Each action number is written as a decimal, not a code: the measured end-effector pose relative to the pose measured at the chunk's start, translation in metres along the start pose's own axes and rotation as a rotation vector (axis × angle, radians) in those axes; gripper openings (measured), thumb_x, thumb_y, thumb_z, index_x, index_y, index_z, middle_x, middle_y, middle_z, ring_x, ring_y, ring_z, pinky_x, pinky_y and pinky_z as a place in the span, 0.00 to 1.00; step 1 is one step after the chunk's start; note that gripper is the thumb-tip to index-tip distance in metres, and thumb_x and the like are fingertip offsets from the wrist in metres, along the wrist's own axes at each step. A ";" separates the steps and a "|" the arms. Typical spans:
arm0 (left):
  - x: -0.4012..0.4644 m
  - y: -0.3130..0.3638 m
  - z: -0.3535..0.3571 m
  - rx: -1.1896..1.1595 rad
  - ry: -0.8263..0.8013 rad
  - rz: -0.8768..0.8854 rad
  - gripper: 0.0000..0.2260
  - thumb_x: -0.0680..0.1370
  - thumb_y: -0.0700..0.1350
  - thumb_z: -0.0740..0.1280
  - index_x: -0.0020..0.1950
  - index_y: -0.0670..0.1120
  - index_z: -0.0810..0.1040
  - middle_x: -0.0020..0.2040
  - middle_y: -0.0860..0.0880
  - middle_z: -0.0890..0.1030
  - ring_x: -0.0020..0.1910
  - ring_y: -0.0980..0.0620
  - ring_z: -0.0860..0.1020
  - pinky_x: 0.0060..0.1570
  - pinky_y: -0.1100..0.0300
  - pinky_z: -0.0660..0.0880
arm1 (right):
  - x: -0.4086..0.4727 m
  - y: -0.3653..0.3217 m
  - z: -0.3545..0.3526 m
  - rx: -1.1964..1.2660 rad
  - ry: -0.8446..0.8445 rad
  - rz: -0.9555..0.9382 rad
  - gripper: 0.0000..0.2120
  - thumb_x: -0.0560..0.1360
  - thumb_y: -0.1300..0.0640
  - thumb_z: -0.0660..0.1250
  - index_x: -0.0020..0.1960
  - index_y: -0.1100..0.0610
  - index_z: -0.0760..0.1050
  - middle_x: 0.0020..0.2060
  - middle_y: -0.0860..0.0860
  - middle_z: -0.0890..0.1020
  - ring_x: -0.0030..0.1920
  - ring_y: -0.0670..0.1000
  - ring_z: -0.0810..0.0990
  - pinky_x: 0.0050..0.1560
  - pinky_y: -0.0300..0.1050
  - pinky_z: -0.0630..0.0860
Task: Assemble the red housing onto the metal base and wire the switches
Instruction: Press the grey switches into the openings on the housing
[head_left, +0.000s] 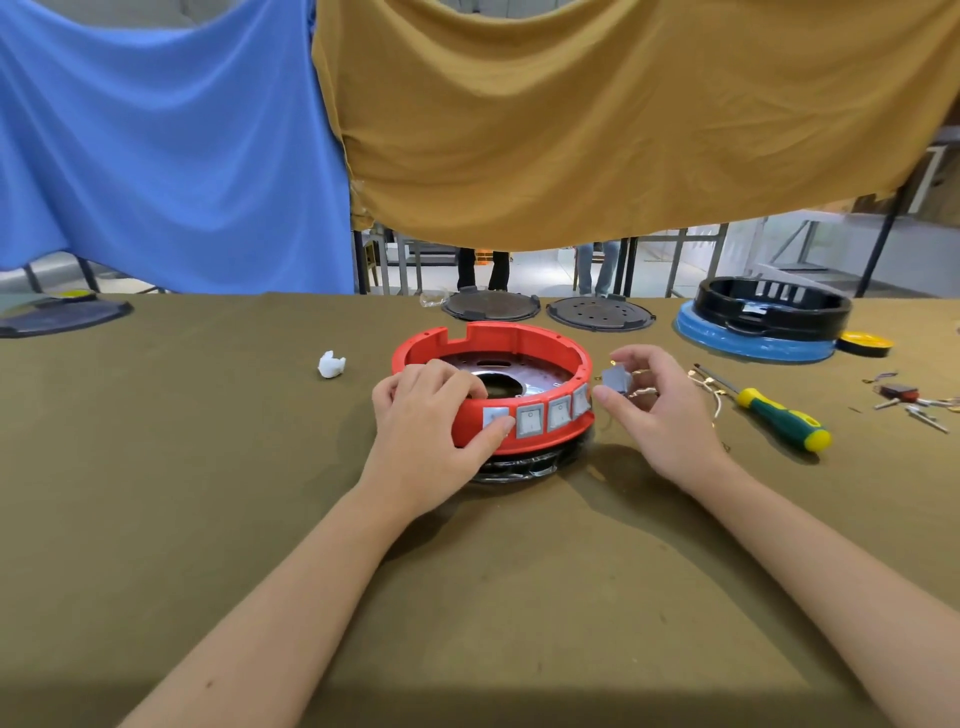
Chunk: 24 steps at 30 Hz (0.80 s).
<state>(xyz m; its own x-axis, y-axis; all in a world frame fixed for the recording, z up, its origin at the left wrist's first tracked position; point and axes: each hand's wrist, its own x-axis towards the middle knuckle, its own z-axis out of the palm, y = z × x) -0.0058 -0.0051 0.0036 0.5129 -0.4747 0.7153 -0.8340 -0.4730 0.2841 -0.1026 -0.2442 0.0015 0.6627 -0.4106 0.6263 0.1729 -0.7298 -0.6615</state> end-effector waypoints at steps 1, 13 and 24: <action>-0.001 0.000 0.000 -0.005 0.009 -0.033 0.15 0.74 0.62 0.65 0.52 0.53 0.77 0.53 0.56 0.74 0.58 0.56 0.68 0.63 0.56 0.57 | -0.002 -0.003 0.001 0.000 -0.004 -0.015 0.16 0.74 0.56 0.73 0.58 0.47 0.73 0.52 0.45 0.75 0.50 0.42 0.76 0.45 0.30 0.74; -0.004 -0.008 -0.004 -0.260 -0.056 -0.154 0.15 0.76 0.59 0.64 0.55 0.51 0.77 0.56 0.55 0.74 0.58 0.57 0.66 0.60 0.47 0.72 | -0.025 -0.035 0.006 0.037 -0.057 -0.185 0.17 0.71 0.55 0.76 0.57 0.52 0.75 0.51 0.48 0.77 0.48 0.48 0.77 0.45 0.44 0.79; -0.003 -0.024 -0.014 0.018 -0.103 0.019 0.13 0.82 0.55 0.62 0.53 0.47 0.79 0.49 0.52 0.77 0.57 0.49 0.71 0.52 0.50 0.69 | -0.040 -0.076 0.025 0.190 -0.089 -0.144 0.19 0.70 0.61 0.77 0.56 0.48 0.75 0.53 0.44 0.78 0.54 0.46 0.77 0.50 0.41 0.81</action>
<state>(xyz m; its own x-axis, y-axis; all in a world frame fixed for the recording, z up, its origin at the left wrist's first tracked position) 0.0099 0.0182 0.0036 0.5162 -0.5568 0.6508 -0.8404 -0.4759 0.2595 -0.1237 -0.1584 0.0167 0.6813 -0.2538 0.6866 0.3988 -0.6579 -0.6389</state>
